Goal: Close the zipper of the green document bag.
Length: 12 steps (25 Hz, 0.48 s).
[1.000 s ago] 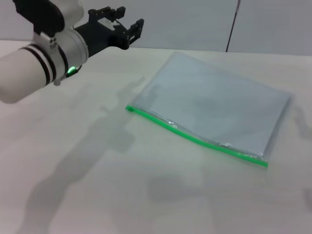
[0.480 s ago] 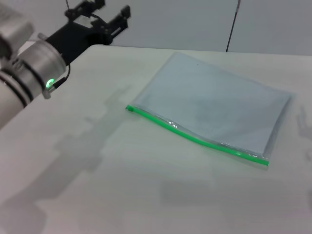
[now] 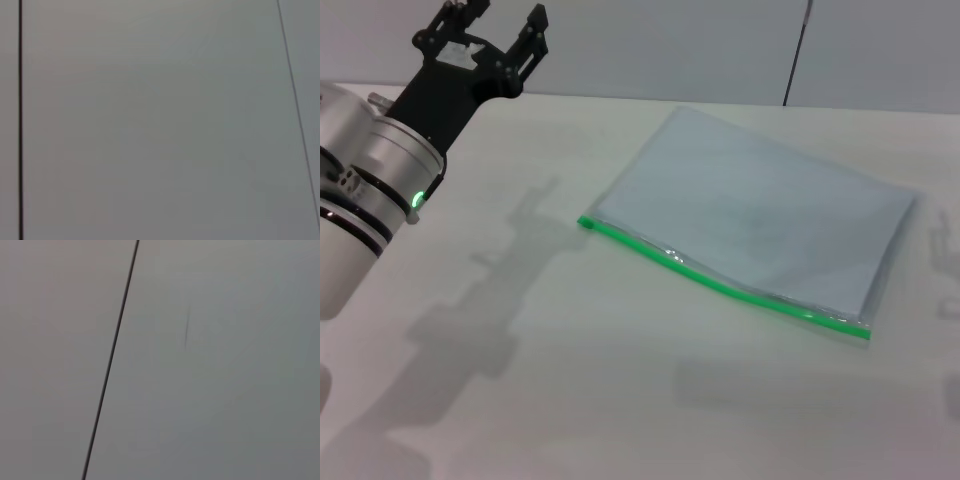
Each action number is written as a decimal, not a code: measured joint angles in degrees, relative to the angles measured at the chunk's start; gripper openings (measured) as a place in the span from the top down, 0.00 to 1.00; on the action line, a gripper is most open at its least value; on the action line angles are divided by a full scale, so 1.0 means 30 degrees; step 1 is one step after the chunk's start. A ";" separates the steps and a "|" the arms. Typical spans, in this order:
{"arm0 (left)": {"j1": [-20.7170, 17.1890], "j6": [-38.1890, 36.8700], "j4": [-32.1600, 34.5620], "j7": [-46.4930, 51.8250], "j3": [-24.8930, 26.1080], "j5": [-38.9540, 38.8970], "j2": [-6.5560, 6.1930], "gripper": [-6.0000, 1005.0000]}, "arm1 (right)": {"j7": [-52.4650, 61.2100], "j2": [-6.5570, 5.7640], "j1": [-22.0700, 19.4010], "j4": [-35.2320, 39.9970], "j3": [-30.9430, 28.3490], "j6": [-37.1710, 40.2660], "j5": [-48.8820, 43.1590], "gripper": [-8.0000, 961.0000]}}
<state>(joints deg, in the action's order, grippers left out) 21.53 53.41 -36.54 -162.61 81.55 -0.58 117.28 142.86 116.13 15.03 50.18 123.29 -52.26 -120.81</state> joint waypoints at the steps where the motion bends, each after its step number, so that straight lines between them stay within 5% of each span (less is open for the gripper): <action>1: 0.0042 0.0000 0.0042 -0.0002 -0.0056 -0.0175 -0.0005 0.30 | 0.0001 -0.0007 0.0282 -0.0378 0.0411 -0.0376 0.0520 0.47; 12: 0.0352 0.0032 0.0272 -0.0020 -0.0141 -0.0381 -0.0055 0.31 | 0.0015 -0.0010 0.1056 -0.1176 0.1299 -0.1180 0.1616 0.48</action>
<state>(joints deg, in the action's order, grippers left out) 22.59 53.51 -35.72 -162.67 81.13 -1.72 117.12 142.91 116.10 18.20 46.65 127.19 -55.80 -115.96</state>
